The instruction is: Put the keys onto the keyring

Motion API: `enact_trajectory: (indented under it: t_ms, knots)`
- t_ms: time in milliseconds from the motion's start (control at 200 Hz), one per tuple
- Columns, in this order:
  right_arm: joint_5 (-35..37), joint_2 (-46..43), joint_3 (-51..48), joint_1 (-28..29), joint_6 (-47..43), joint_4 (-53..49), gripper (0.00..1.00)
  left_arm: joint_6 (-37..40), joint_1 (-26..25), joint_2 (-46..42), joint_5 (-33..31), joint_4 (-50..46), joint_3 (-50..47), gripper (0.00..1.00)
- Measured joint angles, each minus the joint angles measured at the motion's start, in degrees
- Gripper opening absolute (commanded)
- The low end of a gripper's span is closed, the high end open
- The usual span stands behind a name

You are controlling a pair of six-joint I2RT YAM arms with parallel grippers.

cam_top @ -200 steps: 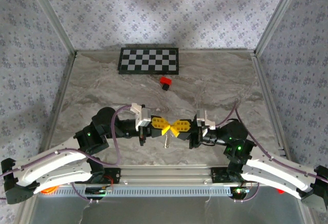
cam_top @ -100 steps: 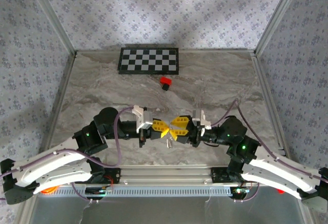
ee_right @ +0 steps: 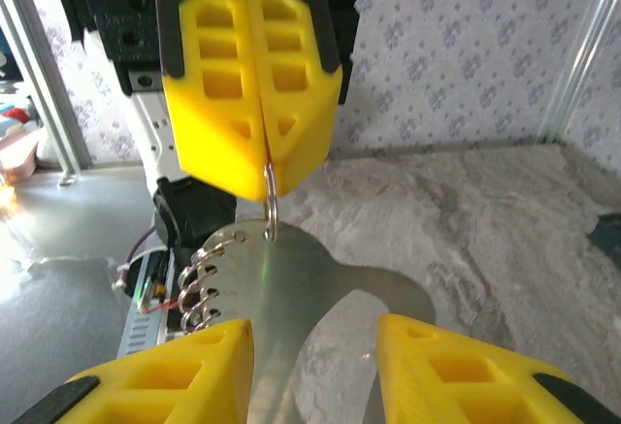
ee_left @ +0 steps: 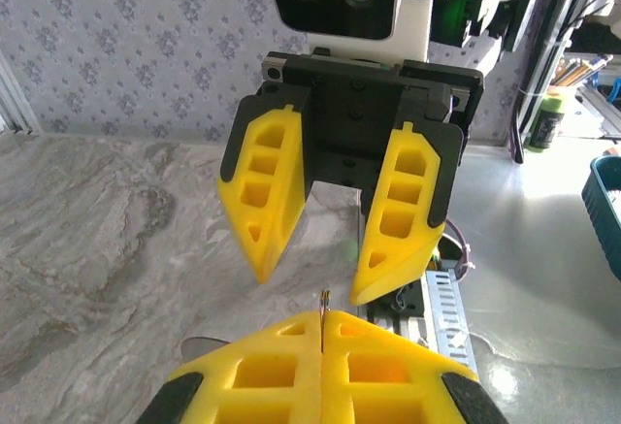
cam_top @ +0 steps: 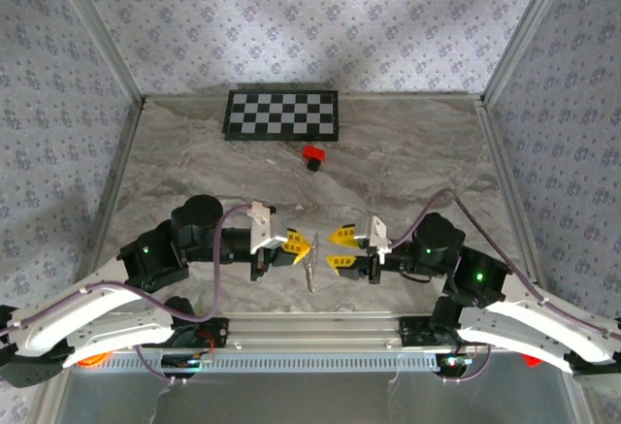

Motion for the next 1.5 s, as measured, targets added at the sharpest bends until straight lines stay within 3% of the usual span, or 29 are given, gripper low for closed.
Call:
enact_trajectory:
  t_ms: [400, 1019, 1499]
  knots:
    - [-1.16, 2.47, 0.26, 0.37, -0.13, -0.59, 0.34, 3.65, 0.00, 2.99, -1.79, -7.87, 2.43, 0.00]
    - [-1.33, 4.63, 0.63, 1.11, -0.44, -0.13, 0.26, 4.66, -0.04, 6.08, -1.95, -8.57, 2.64, 0.00]
    - [-0.72, 5.11, 0.61, 1.27, -0.57, 1.81, 0.12, 4.63, -0.37, 6.38, -1.92, -8.55, 2.86, 0.00]
